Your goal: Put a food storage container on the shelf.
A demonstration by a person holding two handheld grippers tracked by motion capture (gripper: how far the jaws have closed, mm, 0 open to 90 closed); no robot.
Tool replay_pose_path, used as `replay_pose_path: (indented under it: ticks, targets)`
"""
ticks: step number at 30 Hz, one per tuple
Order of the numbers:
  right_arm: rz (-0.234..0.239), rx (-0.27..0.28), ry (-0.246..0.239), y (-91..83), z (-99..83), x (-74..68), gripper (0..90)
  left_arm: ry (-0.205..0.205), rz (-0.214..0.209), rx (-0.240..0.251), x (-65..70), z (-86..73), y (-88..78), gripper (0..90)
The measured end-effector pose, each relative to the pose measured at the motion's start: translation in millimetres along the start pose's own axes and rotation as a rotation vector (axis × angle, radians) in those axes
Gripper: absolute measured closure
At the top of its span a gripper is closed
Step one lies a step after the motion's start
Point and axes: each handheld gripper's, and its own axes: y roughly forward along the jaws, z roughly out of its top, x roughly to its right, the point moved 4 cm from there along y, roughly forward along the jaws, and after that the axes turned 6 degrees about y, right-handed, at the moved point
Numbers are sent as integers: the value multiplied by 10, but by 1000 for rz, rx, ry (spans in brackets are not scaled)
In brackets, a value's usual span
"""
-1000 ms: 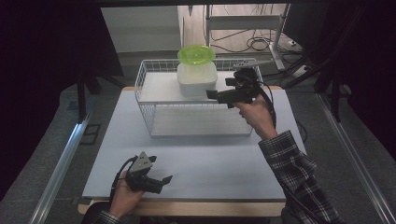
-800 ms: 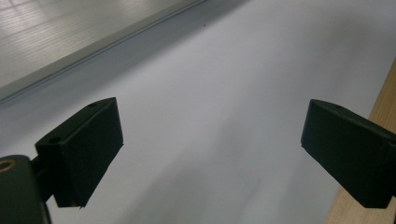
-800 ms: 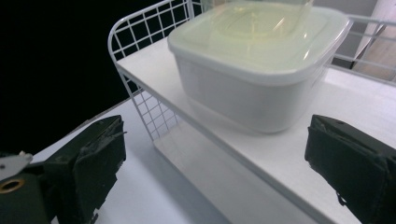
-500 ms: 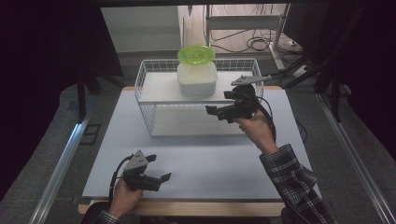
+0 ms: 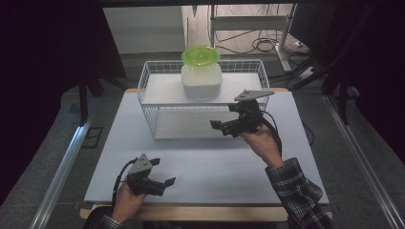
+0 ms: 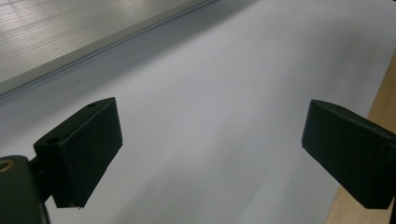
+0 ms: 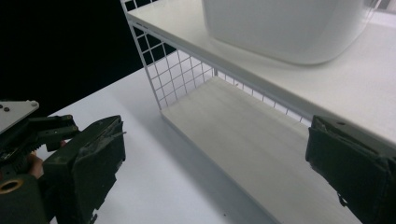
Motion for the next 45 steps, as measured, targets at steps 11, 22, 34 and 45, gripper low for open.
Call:
replay_pose_path:
  ticks: [11, 22, 34, 45]
  targets:
    - [-22, -13, 4, 32, -278, 38, 48, 18, 5, -21, 13, -7, 13, 40]
    - [-40, -35, -2, 69, -574, 106, 25, 20, 13, -35, 11, -15, 20, 40]
    - [-53, -64, -22, -28, -844, 73, 19, 21, 16, -43, 17, -17, 23, 39]
    - [-96, -72, 13, -103, -1130, 133, 9, 32, 24, -63, 29, -24, 38, 35]
